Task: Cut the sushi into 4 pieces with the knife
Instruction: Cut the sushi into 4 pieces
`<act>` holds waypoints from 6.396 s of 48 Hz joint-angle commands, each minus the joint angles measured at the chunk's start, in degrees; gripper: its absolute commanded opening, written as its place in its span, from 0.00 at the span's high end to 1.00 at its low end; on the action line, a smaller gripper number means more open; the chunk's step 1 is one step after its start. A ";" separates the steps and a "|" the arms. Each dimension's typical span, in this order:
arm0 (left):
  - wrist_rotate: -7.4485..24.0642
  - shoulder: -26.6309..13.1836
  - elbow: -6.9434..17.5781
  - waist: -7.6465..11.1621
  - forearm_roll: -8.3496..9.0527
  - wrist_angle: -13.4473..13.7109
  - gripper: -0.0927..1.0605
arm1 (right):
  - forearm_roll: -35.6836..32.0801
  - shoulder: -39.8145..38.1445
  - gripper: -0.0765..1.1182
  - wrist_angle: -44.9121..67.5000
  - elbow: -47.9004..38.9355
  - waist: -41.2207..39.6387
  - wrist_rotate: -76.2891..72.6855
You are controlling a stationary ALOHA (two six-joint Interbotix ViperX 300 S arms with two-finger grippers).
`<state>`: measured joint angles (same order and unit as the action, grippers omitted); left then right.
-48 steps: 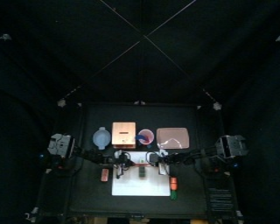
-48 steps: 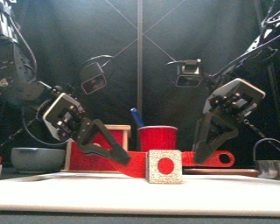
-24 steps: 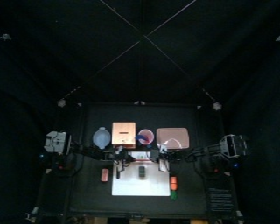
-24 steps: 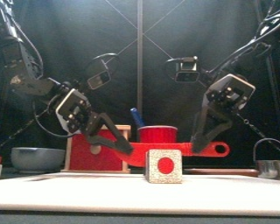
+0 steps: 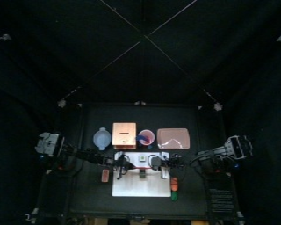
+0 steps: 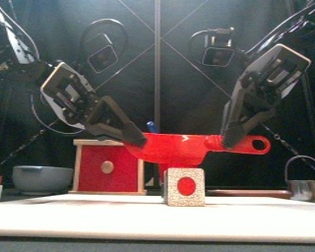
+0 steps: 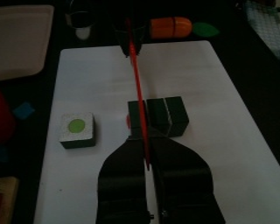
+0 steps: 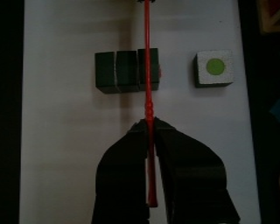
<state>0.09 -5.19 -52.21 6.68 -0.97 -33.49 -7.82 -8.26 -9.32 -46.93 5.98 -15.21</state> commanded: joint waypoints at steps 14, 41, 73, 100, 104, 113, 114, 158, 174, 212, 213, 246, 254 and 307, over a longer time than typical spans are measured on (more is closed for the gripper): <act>0.26 -2.72 0.97 0.00 -1.14 -0.26 0.69 | -0.26 0.70 0.87 0.44 0.88 -0.18 0.26; -0.18 -4.13 0.97 2.46 -3.16 -0.26 0.69 | 0.09 3.34 0.87 0.79 1.32 1.49 -0.26; -0.09 -10.28 1.67 3.60 -7.29 -0.18 0.69 | 1.49 9.32 0.87 1.32 0.97 2.46 -0.79; 0.44 -9.84 3.43 -0.62 -6.86 3.87 0.69 | -0.70 7.73 0.87 -0.18 1.23 -1.41 -0.70; 0.44 -9.23 3.43 -1.76 -5.98 3.87 0.69 | -0.97 7.03 0.87 -0.18 1.23 -2.11 -0.70; 0.44 -8.00 3.16 -4.04 -3.43 4.13 0.69 | -1.32 6.77 0.87 -0.18 1.41 -2.99 -0.70; 0.44 -7.82 3.25 -4.22 -3.25 4.13 0.69 | -1.41 6.77 0.87 -0.26 1.49 -2.99 -0.70; -0.18 -1.05 3.69 6.24 -1.67 8.00 0.69 | 2.20 0.62 0.87 -3.96 3.34 4.83 -0.88; -0.18 -3.16 4.48 7.56 -3.16 8.00 0.69 | 2.64 2.55 0.87 -2.81 3.34 5.10 -0.88; -0.35 -4.83 5.98 9.93 -5.10 8.00 0.69 | 2.64 4.39 0.87 -2.72 3.34 5.54 -0.88; -0.35 -5.01 6.06 9.93 -5.10 8.00 0.69 | 2.64 4.48 0.87 -2.72 3.25 5.54 -0.88; 0.18 -12.74 6.94 10.20 -10.28 9.84 0.70 | 3.96 11.87 0.87 -0.62 3.78 5.63 -0.79; 0.44 -12.04 6.94 7.47 -9.93 9.93 0.70 | 2.99 11.16 0.87 -0.97 3.43 4.66 -0.70; 0.35 4.31 5.71 1.49 1.85 12.48 0.22 | 1.23 -2.37 0.87 -6.68 1.93 2.72 -0.88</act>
<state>0.44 -4.22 -46.67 8.35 0.70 -20.74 -7.12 -6.68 -15.38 -44.82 8.44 -15.82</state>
